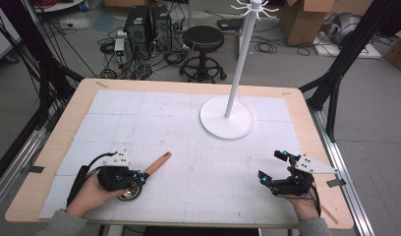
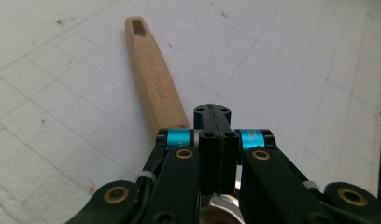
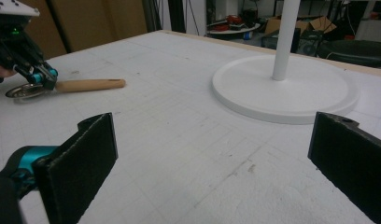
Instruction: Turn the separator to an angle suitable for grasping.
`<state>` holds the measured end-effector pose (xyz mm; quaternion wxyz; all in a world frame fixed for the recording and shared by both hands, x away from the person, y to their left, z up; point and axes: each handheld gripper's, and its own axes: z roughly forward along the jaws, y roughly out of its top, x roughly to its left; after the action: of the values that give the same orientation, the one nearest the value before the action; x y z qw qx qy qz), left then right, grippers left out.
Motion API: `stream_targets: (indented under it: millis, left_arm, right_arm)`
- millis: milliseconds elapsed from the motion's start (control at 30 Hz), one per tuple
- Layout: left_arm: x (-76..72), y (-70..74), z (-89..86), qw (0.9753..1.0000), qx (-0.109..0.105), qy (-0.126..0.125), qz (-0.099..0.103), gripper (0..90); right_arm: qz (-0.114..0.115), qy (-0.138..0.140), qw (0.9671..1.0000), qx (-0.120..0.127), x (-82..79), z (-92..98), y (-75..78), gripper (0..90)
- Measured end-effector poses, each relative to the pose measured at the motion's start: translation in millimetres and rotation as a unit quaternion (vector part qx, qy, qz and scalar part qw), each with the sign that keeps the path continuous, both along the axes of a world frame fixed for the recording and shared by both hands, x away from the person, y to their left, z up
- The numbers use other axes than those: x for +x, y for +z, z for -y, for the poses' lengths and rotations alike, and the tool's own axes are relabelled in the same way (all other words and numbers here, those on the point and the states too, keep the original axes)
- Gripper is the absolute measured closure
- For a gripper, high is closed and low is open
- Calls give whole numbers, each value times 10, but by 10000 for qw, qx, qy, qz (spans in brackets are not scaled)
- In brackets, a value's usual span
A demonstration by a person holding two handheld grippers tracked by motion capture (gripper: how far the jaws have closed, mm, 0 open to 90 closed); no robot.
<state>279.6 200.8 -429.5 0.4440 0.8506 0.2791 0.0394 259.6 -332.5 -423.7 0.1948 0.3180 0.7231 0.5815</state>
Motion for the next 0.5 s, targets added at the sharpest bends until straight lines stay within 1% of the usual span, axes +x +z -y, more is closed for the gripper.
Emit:
stream_targets:
  millis: [33,100,133,167,200,233,300,367,400,433,467,500]
  left_arm:
    - [17,10,-2,10000,-46,70,6,898]
    - [61,40,-3,9999,-50,145,7,898]
    - [82,63,0,9998,-63,201,55,898]
    - [107,90,5,9996,-116,243,86,898]
    - [131,111,16,9994,-169,278,117,898]
    - [157,128,33,9993,-146,301,137,898]
    - [213,150,71,9993,-26,336,161,898]
    - [271,147,104,9991,10,376,195,898]
    - [304,141,109,9991,-41,378,173,898]
    - [338,130,109,9990,-156,393,134,898]
    - [373,120,103,9989,-204,407,146,898]
    - [406,115,98,9986,-215,467,112,898]
  right_arm:
    - [-5,6,10000,4,-2,-2,2,6]
    - [22,2,10000,4,-4,-2,4,6]
    - [-4,6,10000,32,-8,-2,5,6]
    - [-1,-10,9999,118,-11,7,10,6]
    - [-1,-10,9999,118,-11,7,10,6]
    - [17,-8,9999,140,-12,12,16,6]
    - [30,-13,9999,147,-21,16,26,6]
    - [40,-11,9998,172,-25,17,33,6]
    - [19,-10,9998,195,-24,19,35,6]
    - [-20,2,9996,268,-17,24,34,6]
    - [-89,-8,9993,377,-9,28,33,6]
    - [-118,-27,9991,412,-8,33,35,6]
